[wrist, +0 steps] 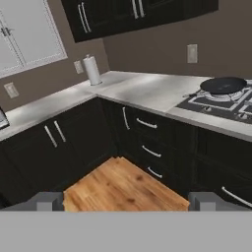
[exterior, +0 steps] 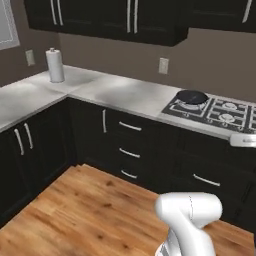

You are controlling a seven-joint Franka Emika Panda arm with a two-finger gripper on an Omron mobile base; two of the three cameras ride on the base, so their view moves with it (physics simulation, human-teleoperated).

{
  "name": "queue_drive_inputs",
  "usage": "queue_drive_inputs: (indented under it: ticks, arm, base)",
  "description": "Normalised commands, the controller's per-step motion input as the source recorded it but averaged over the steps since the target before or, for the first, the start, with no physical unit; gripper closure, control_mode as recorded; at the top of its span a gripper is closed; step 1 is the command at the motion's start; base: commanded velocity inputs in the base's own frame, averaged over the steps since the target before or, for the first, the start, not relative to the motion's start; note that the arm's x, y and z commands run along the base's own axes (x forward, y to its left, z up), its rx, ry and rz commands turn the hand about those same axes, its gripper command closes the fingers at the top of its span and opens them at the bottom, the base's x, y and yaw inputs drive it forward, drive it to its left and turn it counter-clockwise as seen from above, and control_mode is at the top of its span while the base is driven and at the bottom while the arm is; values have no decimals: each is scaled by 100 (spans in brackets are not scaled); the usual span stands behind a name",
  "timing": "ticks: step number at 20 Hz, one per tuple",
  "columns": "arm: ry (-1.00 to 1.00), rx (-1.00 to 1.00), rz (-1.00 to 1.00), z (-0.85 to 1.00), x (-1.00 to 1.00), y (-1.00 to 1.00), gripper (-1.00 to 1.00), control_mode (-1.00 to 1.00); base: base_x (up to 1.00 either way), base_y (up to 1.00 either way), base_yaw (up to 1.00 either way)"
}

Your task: Move the pot and pan from the stove into the sink.

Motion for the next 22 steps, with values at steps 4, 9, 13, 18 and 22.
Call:
queue_drive_inputs:
  ticks: [4,9,13,18,22]
  arm:
    - [0,0,0,0,0,0,-100,100]
    - [0,0,0,0,0,0,-100,100]
    - [0,0,0,0,0,0,-100,100]
    - [0,0,0,0,0,0,-100,100]
    - [0,0,0,0,0,0,-100,100]
  base:
    - [9,0,-47]
    - [10,0,-45]
    - [6,0,-43]
    - [1,-1,-41]
    - [0,-3,-39]
